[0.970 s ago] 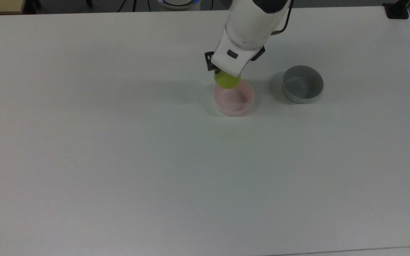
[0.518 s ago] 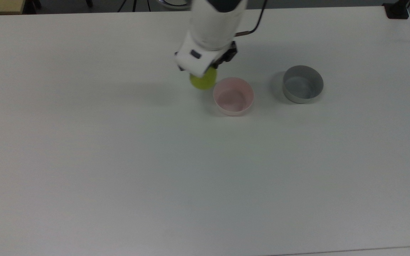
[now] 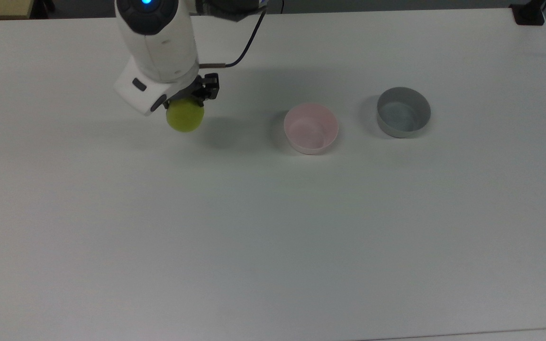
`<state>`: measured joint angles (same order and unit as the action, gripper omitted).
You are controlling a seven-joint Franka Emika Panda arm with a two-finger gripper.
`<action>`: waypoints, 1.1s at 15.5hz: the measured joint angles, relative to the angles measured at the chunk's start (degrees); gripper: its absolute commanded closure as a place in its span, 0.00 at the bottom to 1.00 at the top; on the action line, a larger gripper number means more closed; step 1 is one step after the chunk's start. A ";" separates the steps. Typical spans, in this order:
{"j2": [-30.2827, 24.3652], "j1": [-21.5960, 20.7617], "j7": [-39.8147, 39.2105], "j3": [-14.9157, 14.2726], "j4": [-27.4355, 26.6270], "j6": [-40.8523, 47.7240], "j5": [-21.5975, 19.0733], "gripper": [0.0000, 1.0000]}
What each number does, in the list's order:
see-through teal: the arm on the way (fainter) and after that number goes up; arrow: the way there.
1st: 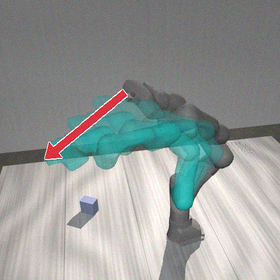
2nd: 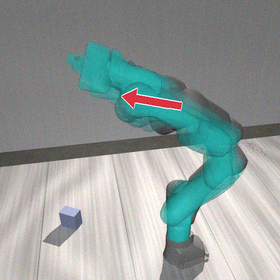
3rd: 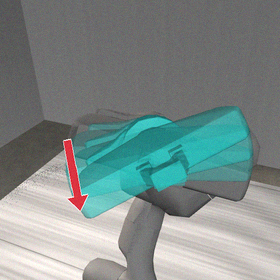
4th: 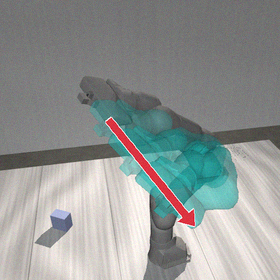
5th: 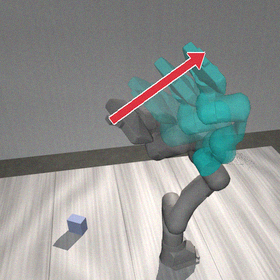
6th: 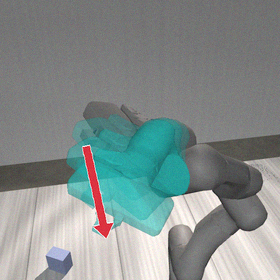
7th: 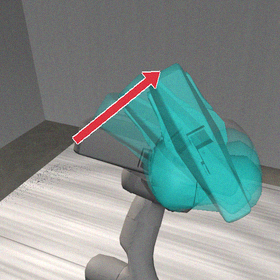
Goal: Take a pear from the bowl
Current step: 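Lower the held pear onto the table beside the pink bowl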
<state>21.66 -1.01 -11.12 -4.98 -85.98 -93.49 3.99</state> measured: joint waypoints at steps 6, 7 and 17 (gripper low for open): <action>4.87 0.38 -0.01 0.05 -0.09 -2.98 0.99 0.46; 5.57 0.38 0.00 0.05 -0.09 -3.38 1.14 0.45; 8.76 0.08 0.00 0.34 -0.15 -5.83 2.00 0.00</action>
<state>30.42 -0.93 -11.11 -4.64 -86.13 -99.32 5.99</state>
